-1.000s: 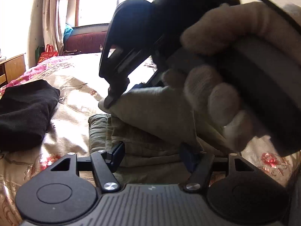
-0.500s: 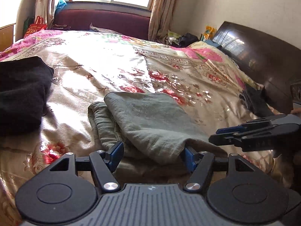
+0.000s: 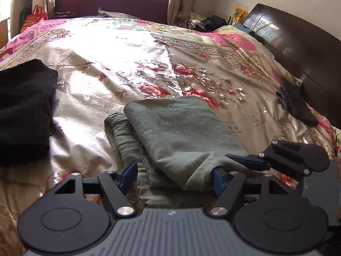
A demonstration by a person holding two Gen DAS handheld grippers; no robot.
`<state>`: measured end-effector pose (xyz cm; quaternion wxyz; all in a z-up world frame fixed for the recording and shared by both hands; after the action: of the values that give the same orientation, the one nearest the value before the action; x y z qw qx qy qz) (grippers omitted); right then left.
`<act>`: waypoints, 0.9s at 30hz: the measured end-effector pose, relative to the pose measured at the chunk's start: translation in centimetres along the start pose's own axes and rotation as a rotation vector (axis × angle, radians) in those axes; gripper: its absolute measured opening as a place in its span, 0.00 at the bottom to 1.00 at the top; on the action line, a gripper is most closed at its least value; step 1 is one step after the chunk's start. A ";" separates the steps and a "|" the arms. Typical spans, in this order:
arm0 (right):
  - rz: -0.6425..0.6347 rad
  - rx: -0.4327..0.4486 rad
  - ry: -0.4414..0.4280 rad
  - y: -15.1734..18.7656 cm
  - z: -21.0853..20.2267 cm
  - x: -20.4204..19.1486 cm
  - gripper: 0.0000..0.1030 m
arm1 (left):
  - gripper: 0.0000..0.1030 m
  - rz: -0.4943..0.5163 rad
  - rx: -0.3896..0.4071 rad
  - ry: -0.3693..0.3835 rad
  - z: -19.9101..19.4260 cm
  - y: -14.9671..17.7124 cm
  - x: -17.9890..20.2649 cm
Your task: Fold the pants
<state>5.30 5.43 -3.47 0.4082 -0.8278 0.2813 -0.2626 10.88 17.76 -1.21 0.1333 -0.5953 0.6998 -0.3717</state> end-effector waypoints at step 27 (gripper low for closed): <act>-0.036 0.015 0.043 0.9 1.1 -0.3 0.40 | 0.83 0.054 -0.068 -0.044 -4.7 1.4 -2.4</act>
<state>5.65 5.75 -4.86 0.4034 -0.8238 0.2731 -0.2899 7.56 21.74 0.42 0.1382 -0.5883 0.7249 -0.3306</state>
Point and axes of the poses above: each gripper's, at about its wrist camera, not at the fingertips, and z roughly the way its jaws point, x to its right, y to its underside, the point moved 3 cm from there along z, roughly the way its jaws point
